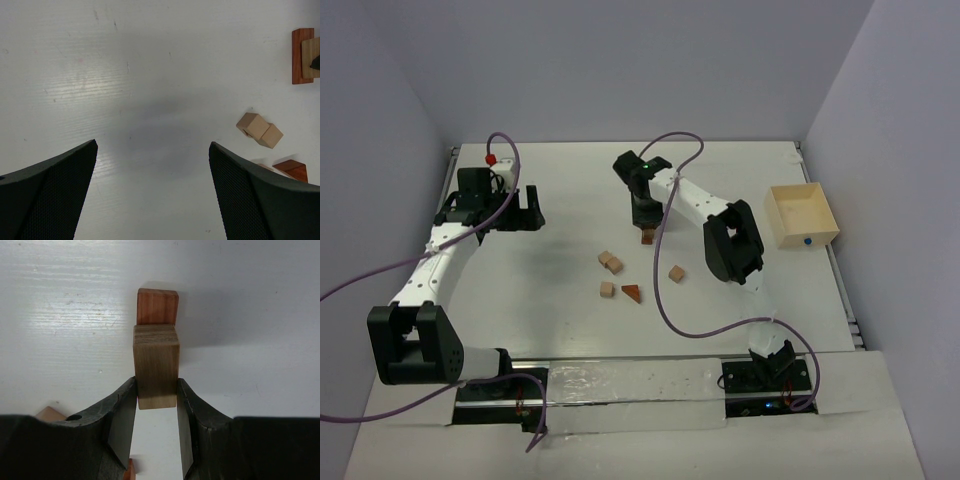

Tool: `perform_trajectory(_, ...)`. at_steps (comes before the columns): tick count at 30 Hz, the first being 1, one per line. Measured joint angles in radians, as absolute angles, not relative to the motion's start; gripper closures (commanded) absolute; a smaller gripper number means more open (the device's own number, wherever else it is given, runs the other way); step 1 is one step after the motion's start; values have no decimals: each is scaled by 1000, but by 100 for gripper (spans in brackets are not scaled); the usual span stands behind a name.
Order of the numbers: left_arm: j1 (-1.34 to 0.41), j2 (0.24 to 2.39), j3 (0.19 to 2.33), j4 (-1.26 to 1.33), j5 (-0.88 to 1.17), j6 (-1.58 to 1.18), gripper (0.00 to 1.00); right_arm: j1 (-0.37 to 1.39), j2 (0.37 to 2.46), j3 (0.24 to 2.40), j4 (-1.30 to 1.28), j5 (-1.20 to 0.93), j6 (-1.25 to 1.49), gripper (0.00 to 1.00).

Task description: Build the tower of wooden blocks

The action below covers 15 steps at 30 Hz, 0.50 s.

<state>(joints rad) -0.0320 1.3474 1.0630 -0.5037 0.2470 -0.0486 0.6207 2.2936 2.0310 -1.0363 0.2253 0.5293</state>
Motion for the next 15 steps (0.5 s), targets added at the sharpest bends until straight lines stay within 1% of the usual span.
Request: perform_trajectory(15, -31, 1353, 1063, -504, 247, -49, 1, 623, 2284, 2031, -1037, 223, 555, 100)
